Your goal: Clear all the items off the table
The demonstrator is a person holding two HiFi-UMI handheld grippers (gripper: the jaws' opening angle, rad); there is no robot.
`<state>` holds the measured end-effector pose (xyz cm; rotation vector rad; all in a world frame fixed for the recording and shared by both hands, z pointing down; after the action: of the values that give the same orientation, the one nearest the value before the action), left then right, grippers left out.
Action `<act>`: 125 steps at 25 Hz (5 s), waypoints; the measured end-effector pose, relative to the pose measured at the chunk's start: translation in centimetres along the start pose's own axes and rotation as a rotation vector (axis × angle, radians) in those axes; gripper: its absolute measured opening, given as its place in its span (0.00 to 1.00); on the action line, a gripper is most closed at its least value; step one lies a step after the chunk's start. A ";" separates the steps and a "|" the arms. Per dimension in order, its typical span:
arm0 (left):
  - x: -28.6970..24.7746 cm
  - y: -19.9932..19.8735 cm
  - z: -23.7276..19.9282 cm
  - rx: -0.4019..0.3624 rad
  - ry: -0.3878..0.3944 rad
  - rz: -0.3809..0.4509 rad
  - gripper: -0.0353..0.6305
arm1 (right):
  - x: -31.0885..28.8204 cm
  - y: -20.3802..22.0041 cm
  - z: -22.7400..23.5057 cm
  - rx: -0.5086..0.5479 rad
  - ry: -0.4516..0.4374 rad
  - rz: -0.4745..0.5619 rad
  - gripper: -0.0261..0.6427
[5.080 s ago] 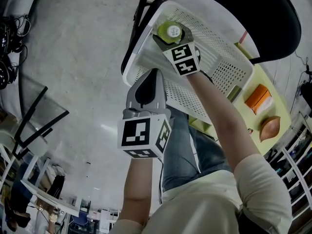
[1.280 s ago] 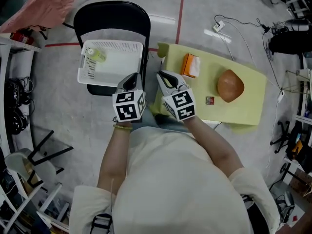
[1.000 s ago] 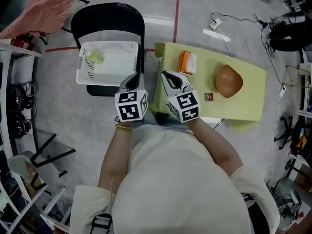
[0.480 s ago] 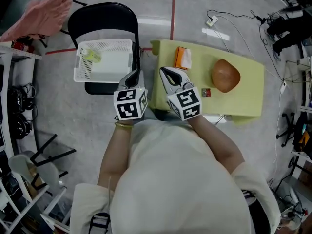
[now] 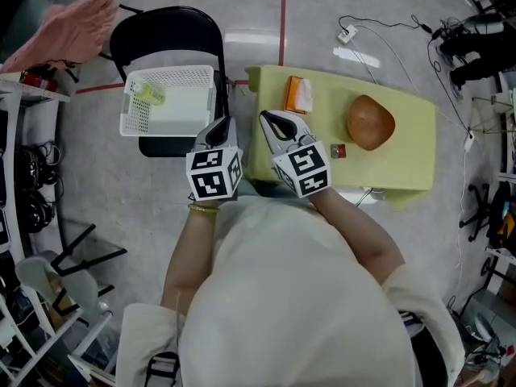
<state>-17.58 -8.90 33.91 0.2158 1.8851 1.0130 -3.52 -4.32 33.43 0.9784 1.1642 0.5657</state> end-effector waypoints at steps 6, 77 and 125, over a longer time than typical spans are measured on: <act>-0.6 0.0 1.2 -0.027 0.024 -0.007 0.07 | 1.0 0.3 0.7 -0.013 0.024 0.000 0.04; 1.7 5.6 20.0 -0.384 0.525 -0.173 0.07 | 24.3 12.4 -0.2 -0.378 0.639 -0.023 0.04; -26.9 9.3 35.4 -0.184 0.275 -0.357 0.07 | 22.5 27.6 36.3 -0.445 0.491 -0.250 0.06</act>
<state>22.85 2.49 51.14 -0.3740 1.9662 0.9960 40.89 14.94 48.98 0.3092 1.4827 0.8445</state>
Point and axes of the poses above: the fingertips, and each gripper's own axes: x backward along the fingers, z to its right, y out of its underside, the point moved 8 cm from there along x, backward along the fingers, and after that the axes turned 7 degrees about -z, right-handed, at the moved point
